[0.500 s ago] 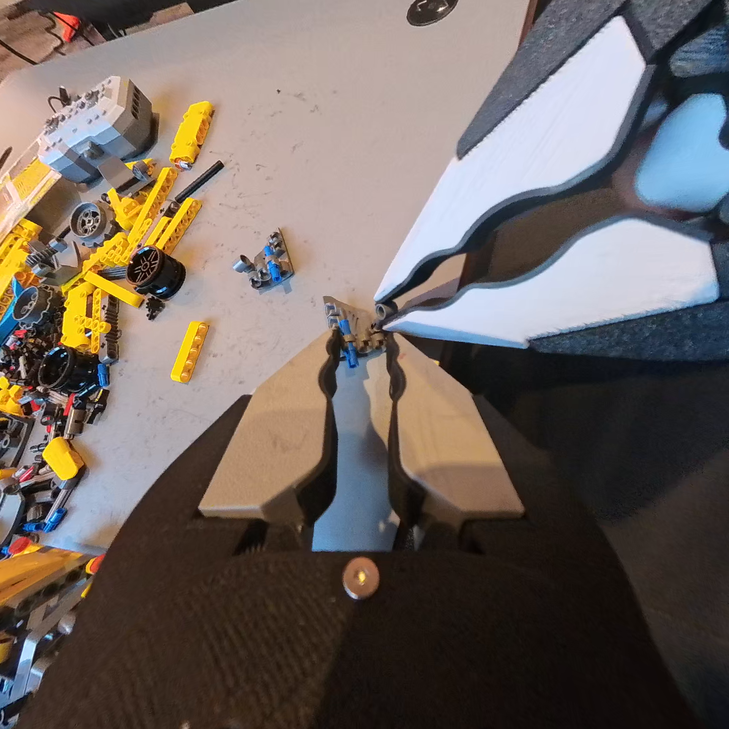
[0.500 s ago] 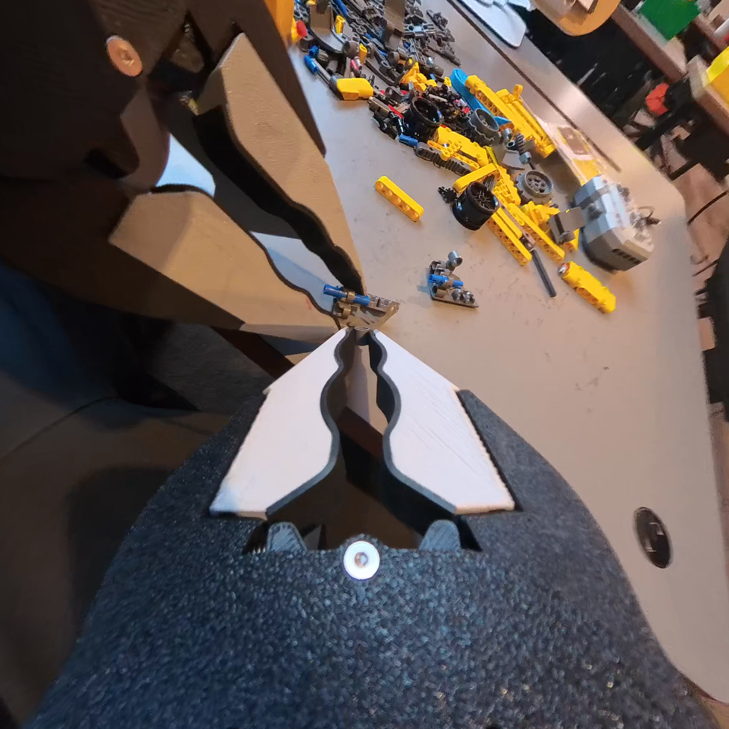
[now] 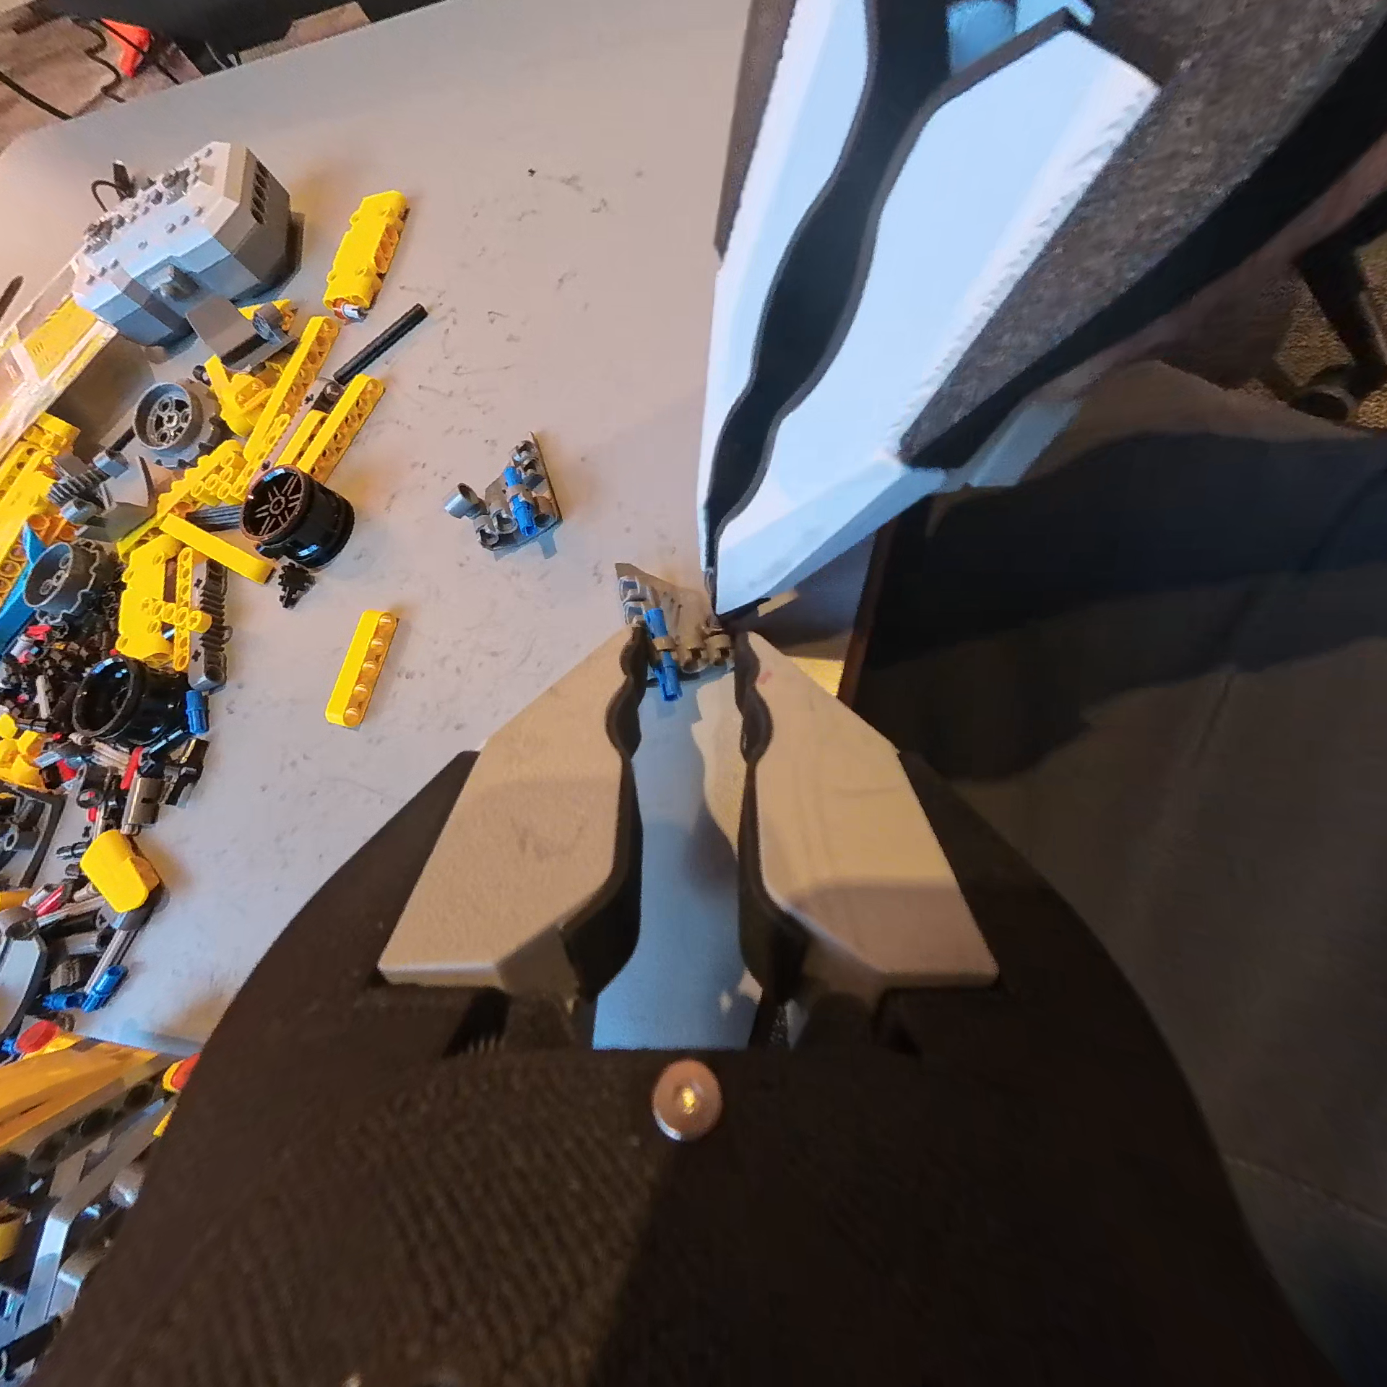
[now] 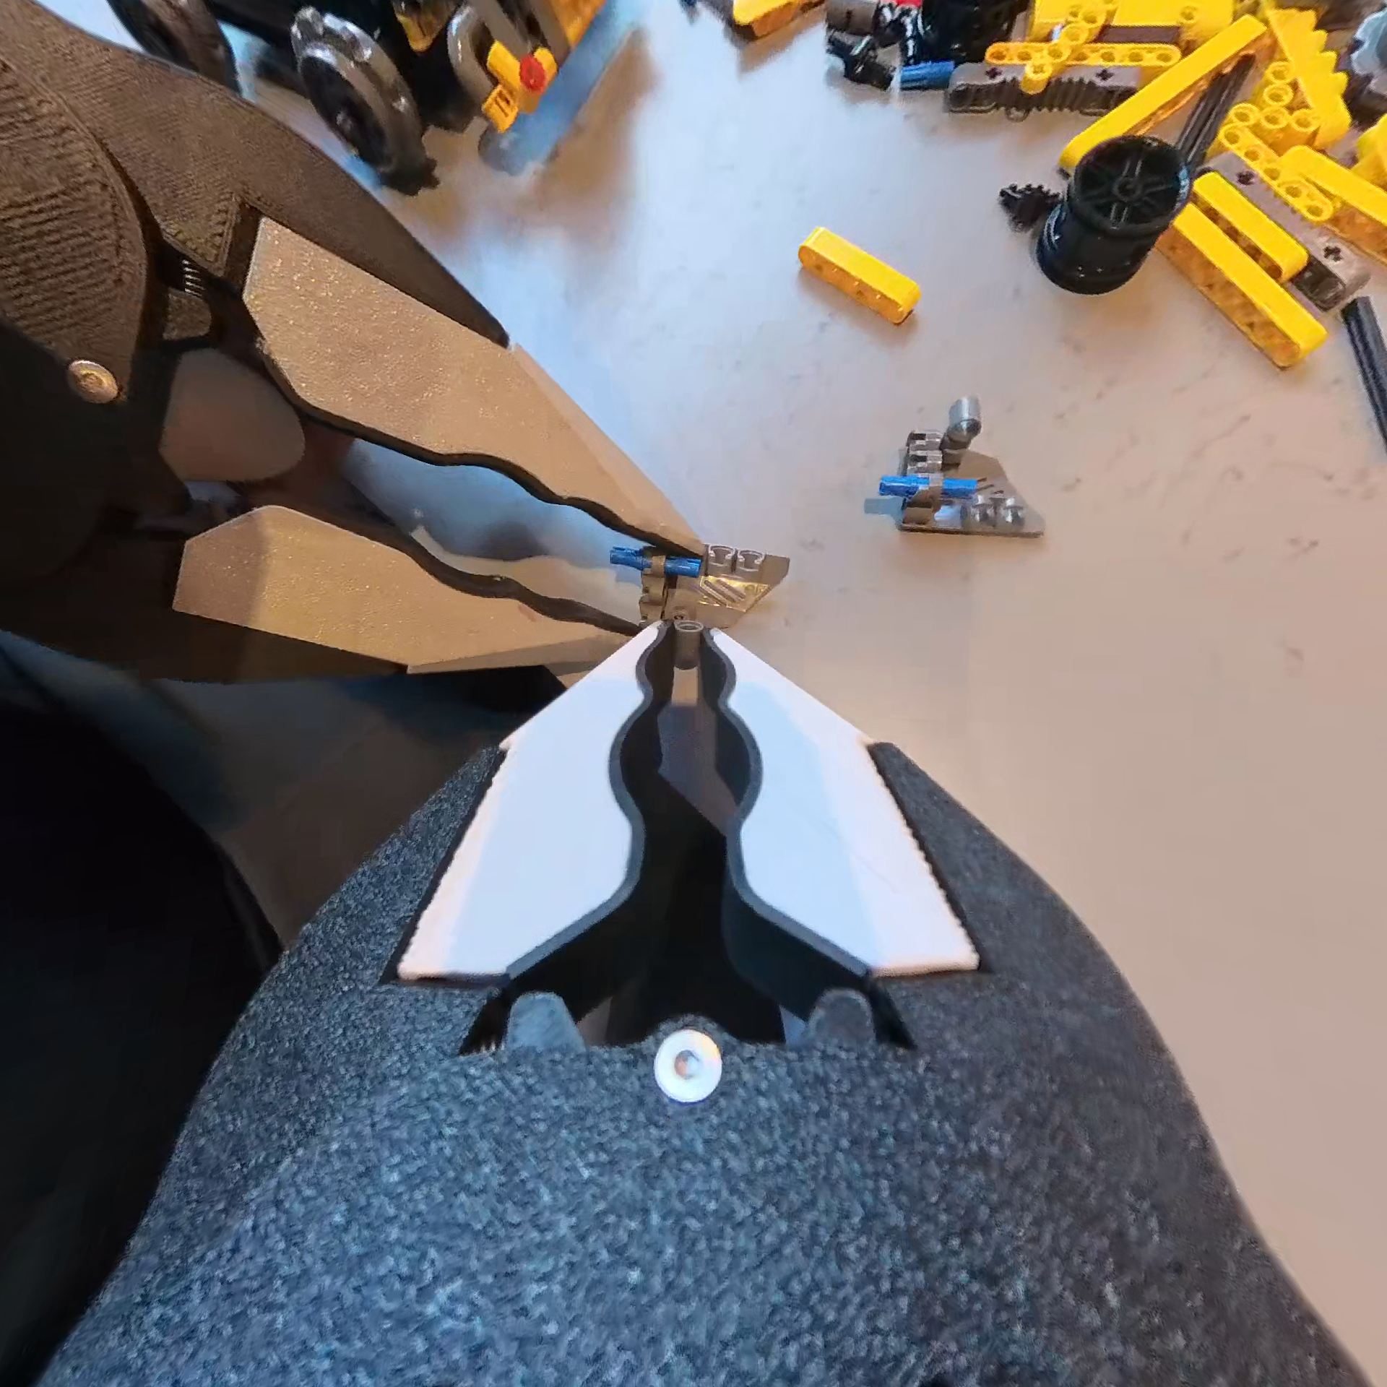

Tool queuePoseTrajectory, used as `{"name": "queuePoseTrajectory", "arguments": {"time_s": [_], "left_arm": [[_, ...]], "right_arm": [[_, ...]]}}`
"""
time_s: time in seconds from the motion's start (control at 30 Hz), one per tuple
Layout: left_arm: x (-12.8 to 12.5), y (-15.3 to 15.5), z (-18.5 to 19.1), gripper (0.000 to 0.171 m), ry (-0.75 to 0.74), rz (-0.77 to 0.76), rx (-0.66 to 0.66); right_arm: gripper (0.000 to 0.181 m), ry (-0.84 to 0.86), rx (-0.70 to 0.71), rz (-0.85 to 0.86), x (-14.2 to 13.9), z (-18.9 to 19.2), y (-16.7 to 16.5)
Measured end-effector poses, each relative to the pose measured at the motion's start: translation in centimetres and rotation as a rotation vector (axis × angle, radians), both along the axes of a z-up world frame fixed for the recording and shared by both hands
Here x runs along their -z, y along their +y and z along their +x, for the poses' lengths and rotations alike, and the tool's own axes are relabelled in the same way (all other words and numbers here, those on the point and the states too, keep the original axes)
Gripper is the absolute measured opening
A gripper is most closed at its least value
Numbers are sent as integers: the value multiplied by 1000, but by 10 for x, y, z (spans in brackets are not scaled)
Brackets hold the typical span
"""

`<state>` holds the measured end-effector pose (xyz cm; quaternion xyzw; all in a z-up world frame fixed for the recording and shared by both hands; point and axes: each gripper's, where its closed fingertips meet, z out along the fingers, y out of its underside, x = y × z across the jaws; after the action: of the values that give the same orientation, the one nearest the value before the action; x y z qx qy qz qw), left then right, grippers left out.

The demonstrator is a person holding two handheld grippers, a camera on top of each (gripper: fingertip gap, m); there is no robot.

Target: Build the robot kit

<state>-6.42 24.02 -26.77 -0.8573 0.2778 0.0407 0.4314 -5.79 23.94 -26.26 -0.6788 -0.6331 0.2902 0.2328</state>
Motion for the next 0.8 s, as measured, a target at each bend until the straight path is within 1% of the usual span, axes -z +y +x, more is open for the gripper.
{"name": "queuePoseTrajectory", "arguments": {"time_s": [0.13,0.23,0.5,0.8], "left_arm": [[0,0,1,21,0,0,4],[0,0,1,21,-3,-1,6],[0,0,1,21,-2,-1,6],[0,0,1,21,3,2,5]], "right_arm": [[7,-43,-29,-9,-1,0,-1],[7,-45,-38,0,-3,-2,-4],[7,-45,3,18,-4,0,2],[7,-43,13,28,-1,2,2]]}}
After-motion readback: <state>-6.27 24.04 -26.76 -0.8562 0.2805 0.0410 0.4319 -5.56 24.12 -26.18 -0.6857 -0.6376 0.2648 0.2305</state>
